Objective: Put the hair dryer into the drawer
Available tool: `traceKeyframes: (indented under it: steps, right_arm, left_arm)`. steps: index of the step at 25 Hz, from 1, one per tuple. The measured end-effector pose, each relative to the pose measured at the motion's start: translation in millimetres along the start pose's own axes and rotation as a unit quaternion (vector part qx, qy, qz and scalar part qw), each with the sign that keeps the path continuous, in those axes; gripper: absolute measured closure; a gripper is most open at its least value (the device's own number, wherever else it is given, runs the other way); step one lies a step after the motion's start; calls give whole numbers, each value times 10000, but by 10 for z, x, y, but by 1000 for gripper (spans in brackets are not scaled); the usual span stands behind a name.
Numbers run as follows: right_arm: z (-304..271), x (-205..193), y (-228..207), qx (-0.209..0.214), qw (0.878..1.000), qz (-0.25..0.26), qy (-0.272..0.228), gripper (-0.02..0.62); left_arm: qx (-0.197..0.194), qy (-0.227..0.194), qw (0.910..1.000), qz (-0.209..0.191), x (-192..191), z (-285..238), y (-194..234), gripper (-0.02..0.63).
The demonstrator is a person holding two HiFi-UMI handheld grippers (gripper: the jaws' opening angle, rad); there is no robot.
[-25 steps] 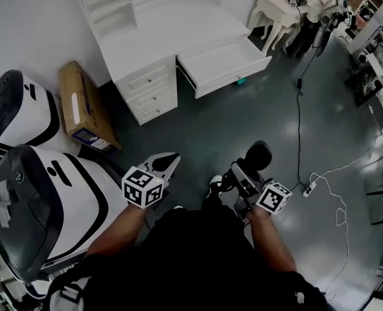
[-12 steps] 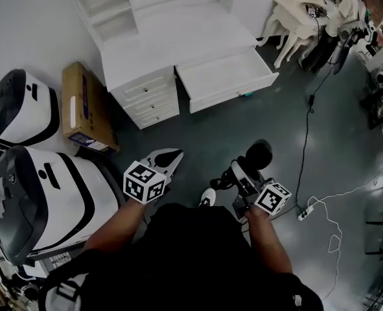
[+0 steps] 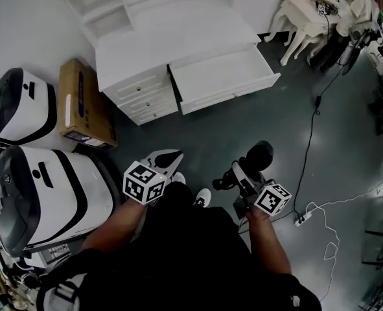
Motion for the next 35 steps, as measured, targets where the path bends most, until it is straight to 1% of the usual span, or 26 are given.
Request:
traceKeyframes:
  steps: [4, 9, 13, 19, 23, 27, 30, 32, 35]
  right_arm:
    - [-144, 125, -89, 36, 10000, -12, -25, 356]
    - [-334, 264, -186, -99, 9999, 105, 32, 356]
    - [-570, 458, -281, -233, 9996, 138, 83, 356]
    - [-1078, 820, -378, -387, 9989, 213, 168, 356]
    - [-1506, 1050, -400, -524, 9973, 403, 315, 356]
    - [-1915, 1277, -371, -659, 9954, 531, 440, 356]
    - [-2224, 1425, -322, -657, 9933, 760, 564, 356]
    - [-2430, 1490, -312, -628, 9898, 1062, 711, 356]
    - [-2716, 1521, -321, -632, 9785, 1653, 1060, 356]
  left_arm:
    - [107, -8, 9999, 52, 106, -132, 187, 595]
    - [38, -116, 9999, 73, 289, -357, 429, 595]
    - [-9, -186, 9998, 78, 483, -523, 690, 595]
    - [12, -155, 9996, 226, 699, -701, 1214, 595]
    - [-5, -98, 9997, 210, 870, -805, 1603, 595]
    - [6, -189, 9996, 223, 1113, -852, 1964, 595]
    - [39, -286, 9992, 266, 1247, -824, 2228, 595]
    - [65, -286, 9991, 308, 1279, -816, 2404, 595]
    - [99, -224, 9991, 347, 1277, -818, 2619, 595]
Point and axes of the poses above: the fingertips, and each gripper's own axes: z backward along the fingers, y to its left, x out of its top, the point moved 9 cm from there along z, backward along the fingers, and after that the axes turned 11 degrees about -x, right-handed, at the moved point
